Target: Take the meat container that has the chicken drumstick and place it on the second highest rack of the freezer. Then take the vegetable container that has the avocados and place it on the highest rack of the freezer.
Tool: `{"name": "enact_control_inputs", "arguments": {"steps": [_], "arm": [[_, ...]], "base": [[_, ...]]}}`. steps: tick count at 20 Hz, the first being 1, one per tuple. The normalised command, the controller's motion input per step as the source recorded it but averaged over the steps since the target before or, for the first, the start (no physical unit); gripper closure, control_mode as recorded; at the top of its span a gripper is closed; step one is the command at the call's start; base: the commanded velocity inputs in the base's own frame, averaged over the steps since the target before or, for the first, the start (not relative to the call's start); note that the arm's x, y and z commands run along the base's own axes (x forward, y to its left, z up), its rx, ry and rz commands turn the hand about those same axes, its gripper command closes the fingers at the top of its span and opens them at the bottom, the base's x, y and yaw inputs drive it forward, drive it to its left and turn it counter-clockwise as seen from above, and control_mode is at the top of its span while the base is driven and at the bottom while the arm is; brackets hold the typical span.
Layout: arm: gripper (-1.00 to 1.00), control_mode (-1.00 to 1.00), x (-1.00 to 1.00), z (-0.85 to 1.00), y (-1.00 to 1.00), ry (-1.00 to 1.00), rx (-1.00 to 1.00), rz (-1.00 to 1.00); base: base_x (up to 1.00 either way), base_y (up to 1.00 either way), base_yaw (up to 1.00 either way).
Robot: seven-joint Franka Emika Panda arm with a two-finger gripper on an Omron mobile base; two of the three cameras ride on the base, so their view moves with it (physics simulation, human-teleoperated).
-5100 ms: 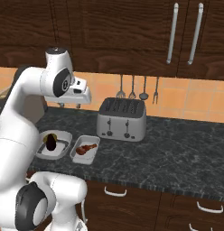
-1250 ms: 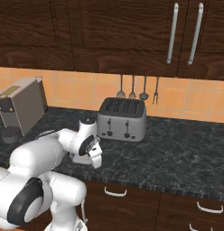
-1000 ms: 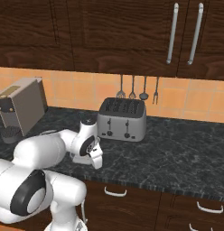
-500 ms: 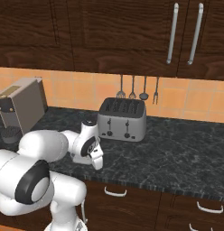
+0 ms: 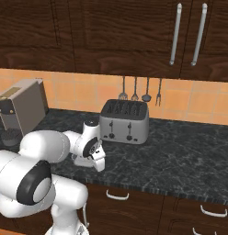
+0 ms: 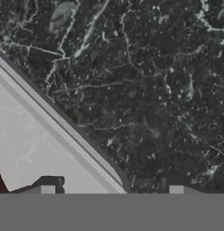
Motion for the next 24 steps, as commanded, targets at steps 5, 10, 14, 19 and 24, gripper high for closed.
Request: {"name": "enact_control_inputs", "arguments": {"steps": [5, 10, 14, 19, 24], "arm": [[1.00, -1.00, 0.00, 0.00, 0.00, 0.00, 0.00, 0.00], [1.00, -1.00, 0.00, 0.00, 0.00, 0.00, 0.00, 0.00], [1.00, -1.00, -0.01, 0.21, -0.03, 0.00, 0.00, 0.00], [1.00, -1.00, -0.18, 0.69, -0.03, -0.01, 0.00, 0.00], [1.00, -1.00, -0.49, 0.65, 0.00, -0.05, 0.00, 0.00]], "base": [[0.00, 0.00, 0.00], [0.00, 0.00, 0.00], [0.00, 0.00, 0.00], [0.00, 0.00, 0.00], [0.00, 0.00, 0.00]]}}
